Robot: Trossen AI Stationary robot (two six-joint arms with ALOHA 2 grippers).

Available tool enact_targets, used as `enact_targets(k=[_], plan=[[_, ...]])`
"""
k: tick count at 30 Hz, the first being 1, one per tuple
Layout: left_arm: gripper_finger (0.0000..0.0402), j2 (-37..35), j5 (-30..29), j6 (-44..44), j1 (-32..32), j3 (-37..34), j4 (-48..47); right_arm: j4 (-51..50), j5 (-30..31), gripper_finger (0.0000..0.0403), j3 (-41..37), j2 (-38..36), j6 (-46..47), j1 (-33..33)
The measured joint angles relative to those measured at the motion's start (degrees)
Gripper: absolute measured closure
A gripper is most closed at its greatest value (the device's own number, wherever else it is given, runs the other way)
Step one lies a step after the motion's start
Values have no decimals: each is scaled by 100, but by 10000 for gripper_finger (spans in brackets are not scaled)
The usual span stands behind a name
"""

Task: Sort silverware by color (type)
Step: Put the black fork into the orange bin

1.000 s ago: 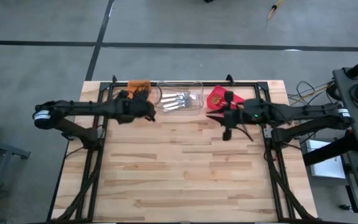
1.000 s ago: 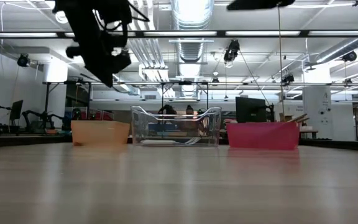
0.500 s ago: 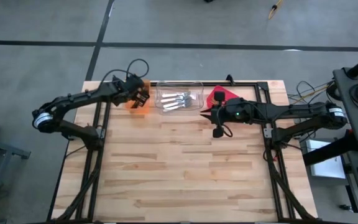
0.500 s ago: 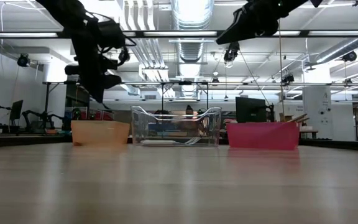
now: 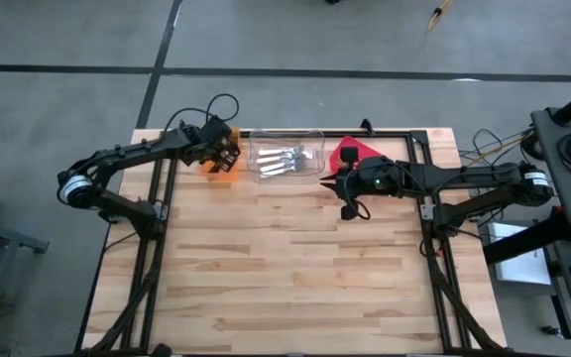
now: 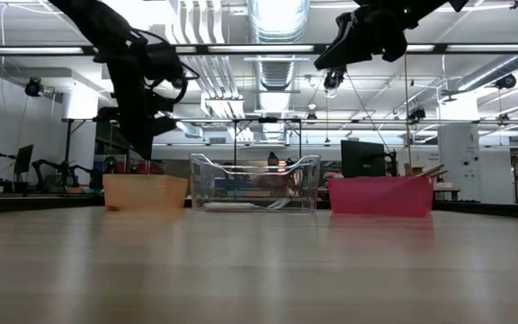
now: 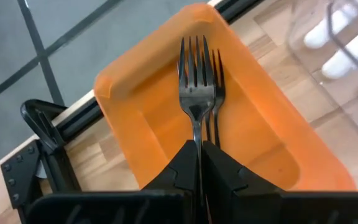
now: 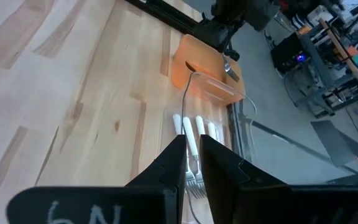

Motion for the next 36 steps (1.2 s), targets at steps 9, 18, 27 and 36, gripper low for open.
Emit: enact_targets(k=[9,18,27,36], plan=[[401,498,5,24,100,0,279,-9,-1,365,0,0,-11,0],[401,826,-19,102,206,0,515,-11,0,365,1,0,-13,0],[401,1026,-17,142,225,0,663,-11,1,365,1,0,-13,0],[401,1163,-19,129,243,0,665,-11,-1,365,1,0,-13,0]])
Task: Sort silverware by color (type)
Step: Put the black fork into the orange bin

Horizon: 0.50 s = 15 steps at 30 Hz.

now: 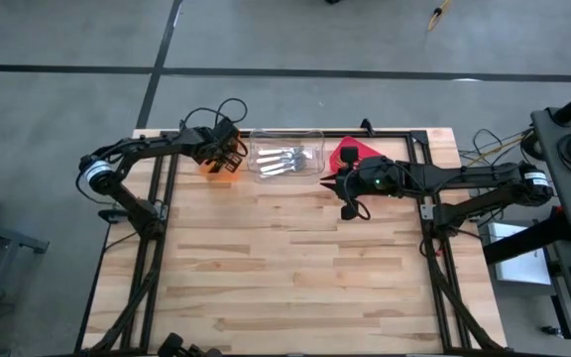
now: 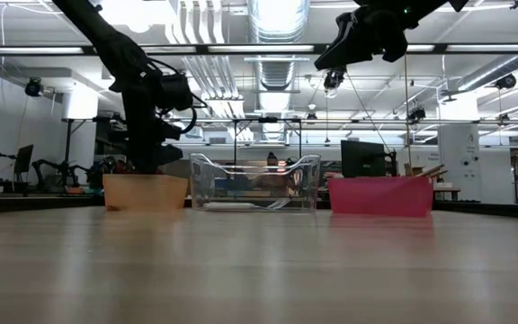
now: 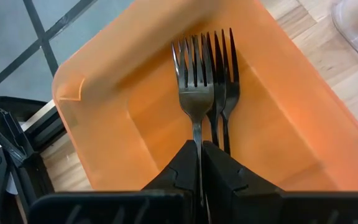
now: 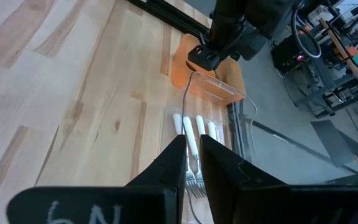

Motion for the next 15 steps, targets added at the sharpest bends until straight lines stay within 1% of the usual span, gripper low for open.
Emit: enact_targets(k=[5,10,15], plan=[[401,90,-2,-42,0,0,2,0,2,365,0,0,0,0],[384,161,-158,-79,0,1,14,-2,0,365,0,-2,0,0],[374,178,-165,-91,2,4,29,-2,0,365,0,-2,0,0]])
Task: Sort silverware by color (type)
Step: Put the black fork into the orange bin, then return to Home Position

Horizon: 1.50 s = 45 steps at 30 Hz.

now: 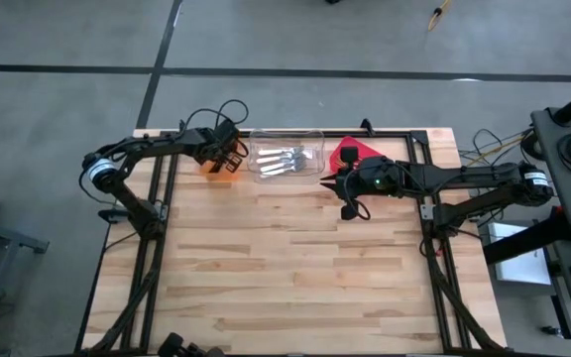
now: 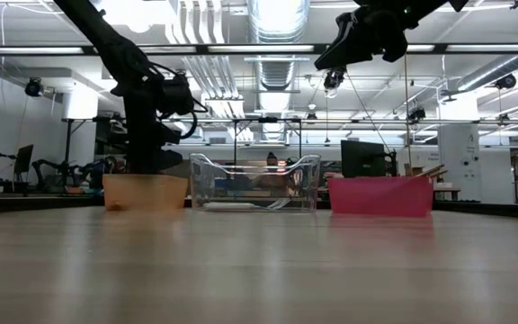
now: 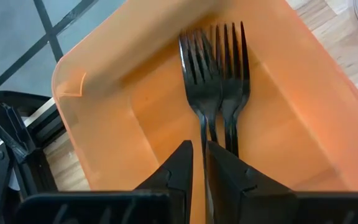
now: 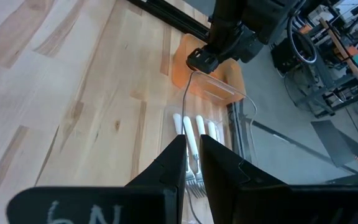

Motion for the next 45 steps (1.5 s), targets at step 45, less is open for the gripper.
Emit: enact_targets(k=[45], plan=[[401,-5714,2122,1351,-2771,-3256,2692,1574,-1666,365,-2587,-2056,868,-809]])
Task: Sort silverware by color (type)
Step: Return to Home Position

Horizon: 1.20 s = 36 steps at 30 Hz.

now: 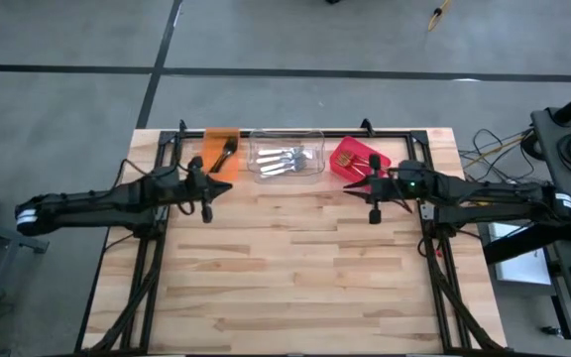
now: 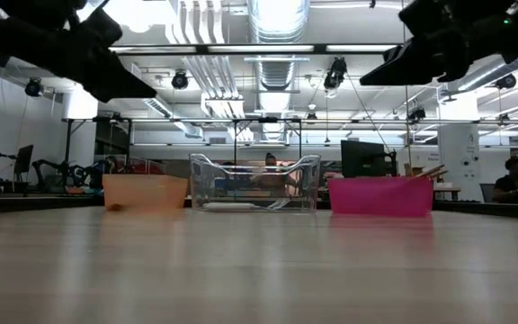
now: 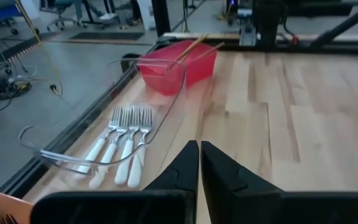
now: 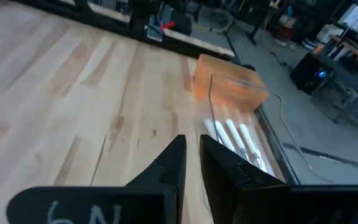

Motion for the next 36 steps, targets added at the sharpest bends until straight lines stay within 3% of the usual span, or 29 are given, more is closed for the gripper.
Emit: enact_targets(k=[11,26,36], plan=[[402,-903,498,-215,0,-758,633,-7,9,365,-779,-1454,333,0],[401,-1326,505,-526,2,-1213,720,-126,70,365,-1827,-3267,737,-340],[401,-1574,662,-796,0,-1934,1548,-395,72,365,-2308,-4066,916,-602]])
